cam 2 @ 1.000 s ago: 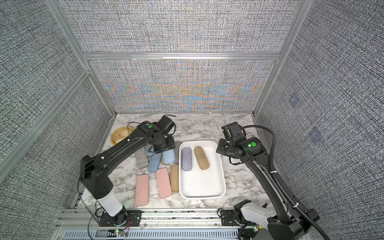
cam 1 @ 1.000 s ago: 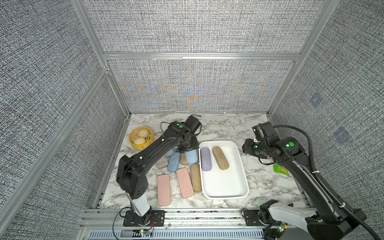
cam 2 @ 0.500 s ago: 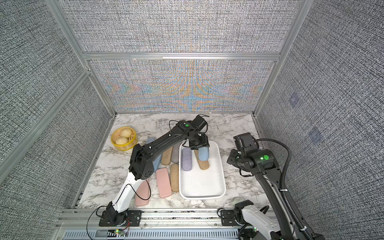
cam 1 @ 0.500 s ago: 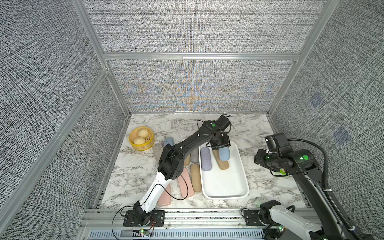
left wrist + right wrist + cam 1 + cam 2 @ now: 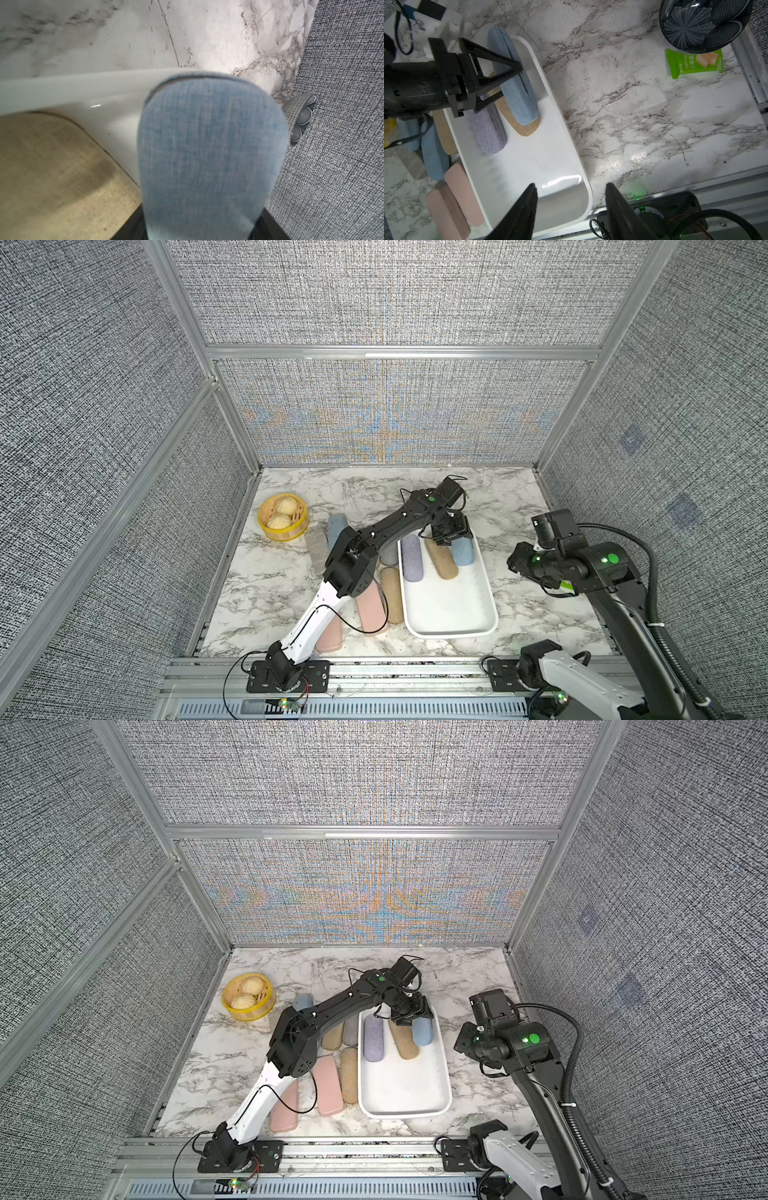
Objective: Put the glasses cases into the storage boxes
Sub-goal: Place the glasses case in the storage box.
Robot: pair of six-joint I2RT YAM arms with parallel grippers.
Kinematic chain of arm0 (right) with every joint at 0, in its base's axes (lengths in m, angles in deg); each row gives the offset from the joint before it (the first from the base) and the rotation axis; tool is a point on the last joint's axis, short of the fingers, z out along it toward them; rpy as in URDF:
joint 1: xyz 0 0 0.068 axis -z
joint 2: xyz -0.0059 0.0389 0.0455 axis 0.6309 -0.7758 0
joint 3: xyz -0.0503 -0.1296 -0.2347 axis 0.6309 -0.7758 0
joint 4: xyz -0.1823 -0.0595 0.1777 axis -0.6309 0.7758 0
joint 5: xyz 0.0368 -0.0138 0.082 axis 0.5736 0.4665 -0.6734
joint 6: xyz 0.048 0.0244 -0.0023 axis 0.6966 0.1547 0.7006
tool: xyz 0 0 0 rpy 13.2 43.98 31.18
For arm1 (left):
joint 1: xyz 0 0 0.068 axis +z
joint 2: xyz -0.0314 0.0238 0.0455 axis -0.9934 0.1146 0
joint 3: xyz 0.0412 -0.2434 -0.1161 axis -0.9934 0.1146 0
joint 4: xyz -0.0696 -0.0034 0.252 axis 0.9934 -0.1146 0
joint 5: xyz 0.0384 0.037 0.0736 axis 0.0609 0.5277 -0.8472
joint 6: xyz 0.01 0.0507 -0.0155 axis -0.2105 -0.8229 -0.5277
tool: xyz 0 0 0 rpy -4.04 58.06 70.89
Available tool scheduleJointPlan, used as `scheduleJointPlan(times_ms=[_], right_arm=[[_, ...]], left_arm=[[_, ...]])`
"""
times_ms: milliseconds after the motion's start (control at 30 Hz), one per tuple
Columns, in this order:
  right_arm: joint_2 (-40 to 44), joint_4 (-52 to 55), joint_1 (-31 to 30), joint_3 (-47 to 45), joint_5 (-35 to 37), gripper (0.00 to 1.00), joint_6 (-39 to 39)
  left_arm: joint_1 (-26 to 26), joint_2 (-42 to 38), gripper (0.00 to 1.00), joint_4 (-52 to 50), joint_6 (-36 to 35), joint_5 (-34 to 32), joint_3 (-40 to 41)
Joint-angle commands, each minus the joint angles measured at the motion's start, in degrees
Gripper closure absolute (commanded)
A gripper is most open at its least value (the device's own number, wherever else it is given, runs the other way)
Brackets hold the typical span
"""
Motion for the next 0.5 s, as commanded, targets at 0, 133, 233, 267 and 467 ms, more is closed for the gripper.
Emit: scheduleJointPlan(times_ms=[0,133,233,267,467], right_arm=[[0.2,1.1,0.0,1.4,-0.4,0.45,-0.7],[0.4,1.3,0.0,2.8,-0.1,0.45,-1.6],[0.0,2.1,0.2,4.4,1.1,0.45,-2.9],[-0.2,2.3,0.3,4.8,1.1,0.45,-3.2],[-0.7,1.6,0.5,5.4,0.6,0.45,-3.3]], left_arm=[[-0.1,0.7,0.43,-1.7,1.7,-1.6,-0.2],[0.0,1.6,0.43,-5.3,0.9,-4.7,-1.9],[0.0,1.7,0.43,-8.0,0.4,-6.0,-2.5],[0.0,1.5,0.43,-8.5,0.2,-6.3,-2.4],[-0.2,1.0,0.43,-9.7,0.4,-6.9,-1.6]])
